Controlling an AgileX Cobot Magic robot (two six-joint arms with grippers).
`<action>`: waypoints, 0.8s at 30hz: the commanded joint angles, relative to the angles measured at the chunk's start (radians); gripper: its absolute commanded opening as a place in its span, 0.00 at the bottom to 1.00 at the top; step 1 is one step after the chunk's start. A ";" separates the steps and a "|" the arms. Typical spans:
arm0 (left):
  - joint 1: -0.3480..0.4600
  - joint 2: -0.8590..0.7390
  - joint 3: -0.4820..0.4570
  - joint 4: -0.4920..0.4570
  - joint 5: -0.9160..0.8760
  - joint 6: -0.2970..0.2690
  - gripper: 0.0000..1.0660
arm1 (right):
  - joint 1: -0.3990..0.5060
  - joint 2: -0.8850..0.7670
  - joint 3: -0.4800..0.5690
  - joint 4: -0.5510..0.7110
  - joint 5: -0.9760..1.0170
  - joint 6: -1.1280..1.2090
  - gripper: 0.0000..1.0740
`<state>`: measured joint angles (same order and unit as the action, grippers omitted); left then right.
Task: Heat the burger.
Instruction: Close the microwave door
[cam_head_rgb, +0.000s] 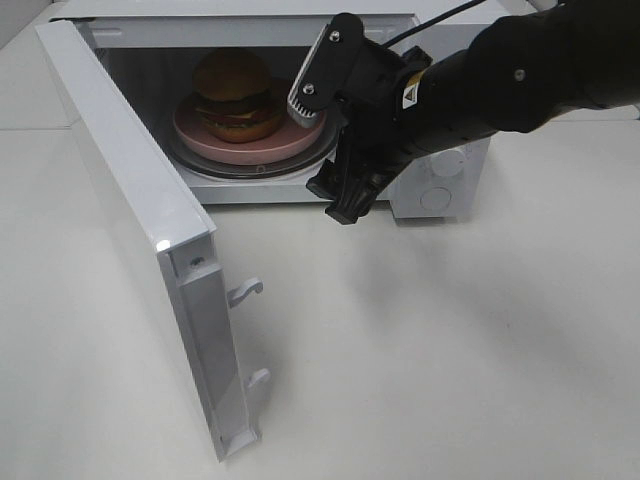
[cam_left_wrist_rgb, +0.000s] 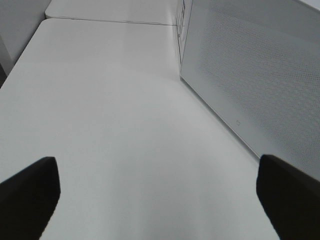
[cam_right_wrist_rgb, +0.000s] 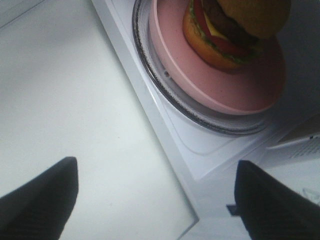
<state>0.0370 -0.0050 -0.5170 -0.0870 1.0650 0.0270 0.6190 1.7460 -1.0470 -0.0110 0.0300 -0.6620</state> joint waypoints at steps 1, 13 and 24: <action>0.003 -0.012 0.002 -0.004 0.005 0.001 0.94 | -0.001 -0.079 0.068 -0.004 0.026 0.136 0.78; 0.003 -0.012 0.002 -0.004 0.005 0.001 0.94 | -0.095 -0.306 0.256 -0.001 0.101 0.249 0.75; 0.003 -0.012 0.002 -0.004 0.005 0.001 0.94 | -0.270 -0.567 0.329 -0.003 0.479 0.550 0.73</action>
<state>0.0370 -0.0050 -0.5170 -0.0870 1.0650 0.0270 0.3750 1.2110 -0.7210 -0.0110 0.4410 -0.1370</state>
